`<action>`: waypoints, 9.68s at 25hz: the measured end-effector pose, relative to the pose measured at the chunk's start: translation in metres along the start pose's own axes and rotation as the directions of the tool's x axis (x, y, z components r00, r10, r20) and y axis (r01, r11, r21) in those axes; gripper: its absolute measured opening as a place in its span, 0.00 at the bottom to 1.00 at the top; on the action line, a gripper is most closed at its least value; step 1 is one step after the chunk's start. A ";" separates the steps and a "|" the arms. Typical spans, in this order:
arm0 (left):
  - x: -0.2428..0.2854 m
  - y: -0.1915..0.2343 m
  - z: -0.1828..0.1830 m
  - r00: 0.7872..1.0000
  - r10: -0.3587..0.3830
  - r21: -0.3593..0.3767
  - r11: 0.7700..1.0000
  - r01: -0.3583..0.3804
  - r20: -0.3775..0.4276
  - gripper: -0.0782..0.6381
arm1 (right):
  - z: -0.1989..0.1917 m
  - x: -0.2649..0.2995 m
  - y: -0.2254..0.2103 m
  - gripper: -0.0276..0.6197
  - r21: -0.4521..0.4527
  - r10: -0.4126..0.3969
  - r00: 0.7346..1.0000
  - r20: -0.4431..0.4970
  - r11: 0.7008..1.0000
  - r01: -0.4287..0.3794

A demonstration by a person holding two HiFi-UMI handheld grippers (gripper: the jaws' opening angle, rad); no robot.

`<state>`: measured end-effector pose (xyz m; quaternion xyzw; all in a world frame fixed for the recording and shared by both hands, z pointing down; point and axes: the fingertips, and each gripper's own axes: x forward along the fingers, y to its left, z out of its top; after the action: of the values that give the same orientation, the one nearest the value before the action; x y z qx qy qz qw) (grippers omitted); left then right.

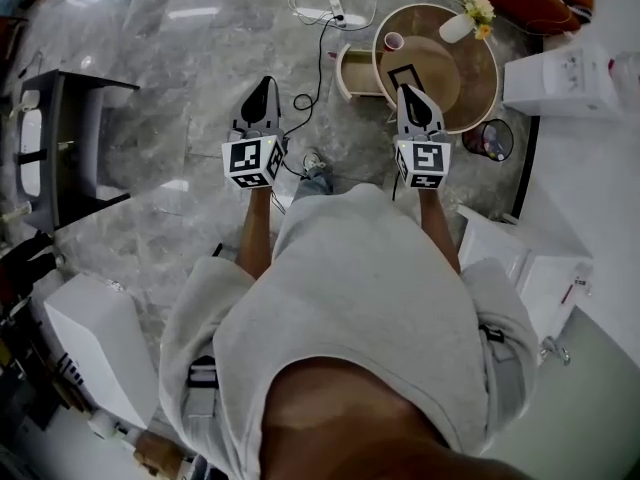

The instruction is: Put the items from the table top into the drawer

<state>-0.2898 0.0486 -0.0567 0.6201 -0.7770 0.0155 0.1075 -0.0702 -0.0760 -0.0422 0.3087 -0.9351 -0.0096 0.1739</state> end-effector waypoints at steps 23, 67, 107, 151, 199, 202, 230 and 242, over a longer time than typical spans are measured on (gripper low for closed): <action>0.070 -0.107 -0.005 0.945 -0.316 0.040 0.947 0.320 -0.080 0.13 | -0.034 -0.048 -0.059 0.08 0.183 -0.222 0.975 -0.007 0.958 0.220; 0.298 -0.047 -0.367 0.911 -0.407 0.046 0.911 0.411 -0.069 0.13 | -0.355 0.210 -0.007 0.08 0.237 -0.122 0.991 -0.057 0.962 0.132; 0.377 -0.148 -0.414 0.782 -0.621 0.553 0.636 0.538 -0.047 0.13 | -0.522 0.209 0.011 0.08 0.182 -0.147 0.974 0.172 0.976 0.116; 0.439 -0.218 -0.450 0.785 -0.538 0.922 0.034 0.385 -0.308 0.15 | -0.525 0.178 0.019 0.08 0.134 -0.150 0.973 0.176 0.983 0.127; 0.405 -0.228 -0.811 0.487 -0.438 0.557 -0.037 0.830 -0.756 0.15 | -0.592 0.177 0.028 0.08 0.175 -0.147 0.987 0.064 0.975 0.134; 0.406 -0.230 -0.821 0.483 -0.439 0.552 -0.036 0.833 -0.757 0.15 | -0.598 0.176 0.027 0.08 0.191 -0.148 0.988 0.034 0.972 0.139; 0.397 -0.237 -0.827 0.446 -0.472 0.511 -0.010 0.860 -0.761 0.30 | -0.601 0.172 0.025 0.08 0.183 -0.158 0.987 0.029 0.972 0.151; 0.395 -0.195 -0.780 0.540 -0.474 0.565 0.104 0.818 -0.695 0.20 | -0.589 0.174 0.036 0.08 0.160 -0.121 0.986 0.111 0.982 0.103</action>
<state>-0.0681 -0.2526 0.7574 0.8463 -0.2579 0.4573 -0.0898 -0.0254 -0.0953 0.5711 0.3722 -0.9229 0.0342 0.0922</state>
